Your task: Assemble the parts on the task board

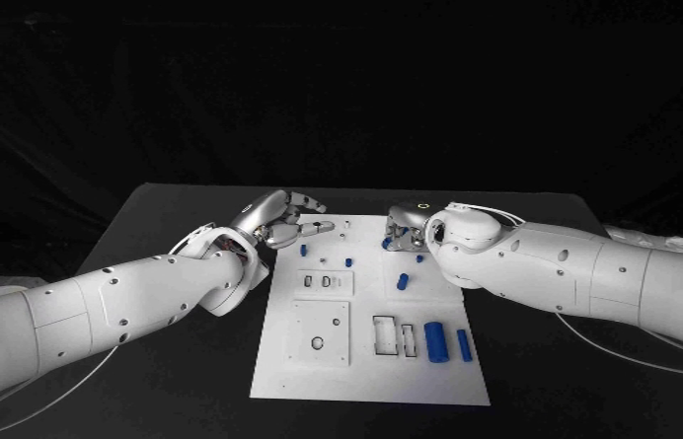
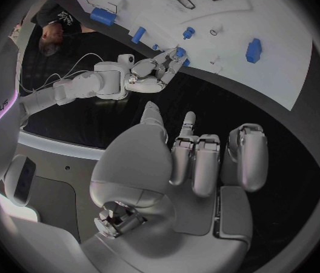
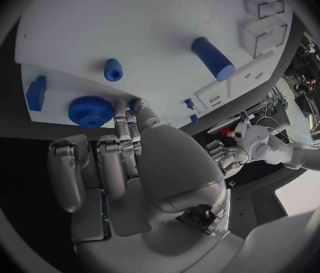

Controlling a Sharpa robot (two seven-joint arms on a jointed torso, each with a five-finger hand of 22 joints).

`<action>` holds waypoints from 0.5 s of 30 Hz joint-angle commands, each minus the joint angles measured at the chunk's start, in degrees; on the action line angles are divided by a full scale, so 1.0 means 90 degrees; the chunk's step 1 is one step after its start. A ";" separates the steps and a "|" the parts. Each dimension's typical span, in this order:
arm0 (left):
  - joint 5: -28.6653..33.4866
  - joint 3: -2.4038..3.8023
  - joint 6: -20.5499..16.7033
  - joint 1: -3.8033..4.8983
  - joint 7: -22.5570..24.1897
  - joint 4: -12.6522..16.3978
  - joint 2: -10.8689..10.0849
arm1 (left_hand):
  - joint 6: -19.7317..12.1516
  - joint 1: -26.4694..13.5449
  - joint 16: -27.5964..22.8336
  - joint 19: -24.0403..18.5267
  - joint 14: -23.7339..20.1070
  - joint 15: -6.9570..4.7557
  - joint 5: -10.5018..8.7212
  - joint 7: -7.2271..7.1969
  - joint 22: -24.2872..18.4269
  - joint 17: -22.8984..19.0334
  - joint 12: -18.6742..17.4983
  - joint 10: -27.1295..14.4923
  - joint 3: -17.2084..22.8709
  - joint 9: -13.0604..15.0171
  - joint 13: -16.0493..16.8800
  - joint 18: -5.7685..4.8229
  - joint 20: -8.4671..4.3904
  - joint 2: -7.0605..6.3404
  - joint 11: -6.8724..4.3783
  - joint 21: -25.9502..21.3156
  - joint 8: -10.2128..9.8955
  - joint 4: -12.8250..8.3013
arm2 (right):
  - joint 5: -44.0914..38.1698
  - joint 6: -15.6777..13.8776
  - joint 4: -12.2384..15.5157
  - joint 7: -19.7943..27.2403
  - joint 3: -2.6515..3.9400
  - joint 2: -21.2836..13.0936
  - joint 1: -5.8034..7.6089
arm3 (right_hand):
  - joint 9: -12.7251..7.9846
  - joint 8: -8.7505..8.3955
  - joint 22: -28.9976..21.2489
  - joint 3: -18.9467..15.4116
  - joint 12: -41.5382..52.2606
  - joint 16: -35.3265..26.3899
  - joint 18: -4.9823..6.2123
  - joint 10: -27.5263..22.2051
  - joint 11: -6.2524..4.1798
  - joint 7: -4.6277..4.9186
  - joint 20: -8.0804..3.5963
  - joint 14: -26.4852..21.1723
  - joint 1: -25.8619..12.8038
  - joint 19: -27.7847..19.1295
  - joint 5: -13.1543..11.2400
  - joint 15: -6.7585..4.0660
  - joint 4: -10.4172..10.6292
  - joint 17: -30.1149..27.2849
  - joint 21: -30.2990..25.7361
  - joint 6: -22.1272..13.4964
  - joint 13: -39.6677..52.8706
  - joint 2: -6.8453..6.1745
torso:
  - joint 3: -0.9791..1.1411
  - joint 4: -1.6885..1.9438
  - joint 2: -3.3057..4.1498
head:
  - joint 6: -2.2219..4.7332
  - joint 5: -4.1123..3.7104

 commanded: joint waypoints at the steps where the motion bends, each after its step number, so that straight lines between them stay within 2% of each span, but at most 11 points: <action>1: -0.0025 0.0003 -0.0014 0.0002 0.0057 0.0010 0.0007 | 0.0033 0.0066 0.0016 -0.0051 0.0673 0.0031 0.0028 0.0002 0.0768 0.1675 -0.0029 0.0312 -0.0041 0.0006 0.1041 0.0056 -0.0007 0.0015 0.0000 -0.0022 0.0041 -0.0006 | -0.0078 0.0114 0.0021 0.0024 -0.0003 -0.0001 -0.0010 | 0.0001 0.0005 0.1676 -0.0002 -0.0033 0.0026 -0.0043 0.0046 -0.0005 -0.0012 -0.0034 0.0664 -0.0092 0.0666 -0.0012 -0.0049 0.0034 0.1675 0.0028 0.0026 -0.0006 -0.0004 | -0.0005 0.0002 0.0000 | -0.0009 0.0014; 11: -0.0025 0.0003 0.0014 0.0002 0.0078 0.0011 0.0009 | 0.0036 0.0064 0.0016 -0.0050 0.0673 0.0030 0.0028 0.0001 0.0770 0.1675 -0.0030 0.0311 -0.0043 0.0007 0.1040 0.0056 -0.0008 0.0019 -0.0001 -0.0021 0.0044 -0.0005 | -0.0072 0.0072 -0.0005 0.0048 -0.0003 0.0015 -0.0010 | -0.0033 -0.0079 0.1676 0.0004 -0.0094 0.0026 -0.0043 0.0009 0.0030 0.0076 -0.0035 0.0664 -0.0118 0.0666 -0.0014 -0.0032 0.0062 0.1675 0.0028 -0.0076 -0.0009 -0.0059 | -0.0001 0.0004 0.0001 | -0.0009 0.0026; 15: -0.0025 0.0003 0.0032 0.0002 0.0089 0.0004 0.0014 | 0.0038 0.0063 0.0016 -0.0058 0.0673 0.0029 0.0028 0.0000 0.0763 0.1675 -0.0034 0.0307 -0.0046 0.0008 0.1032 0.0058 -0.0008 0.0021 -0.0002 -0.0025 0.0047 -0.0005 | -0.0070 0.0065 -0.0022 0.0063 -0.0003 0.0025 -0.0010 | -0.0036 -0.0086 0.1676 0.0008 -0.0098 0.0026 -0.0043 0.0002 0.0038 0.0095 -0.0031 0.0664 -0.0120 0.0666 -0.0014 -0.0025 0.0066 0.1675 0.0028 -0.0092 -0.0009 -0.0063 | -0.0001 0.0000 -0.0007 | -0.0036 0.0026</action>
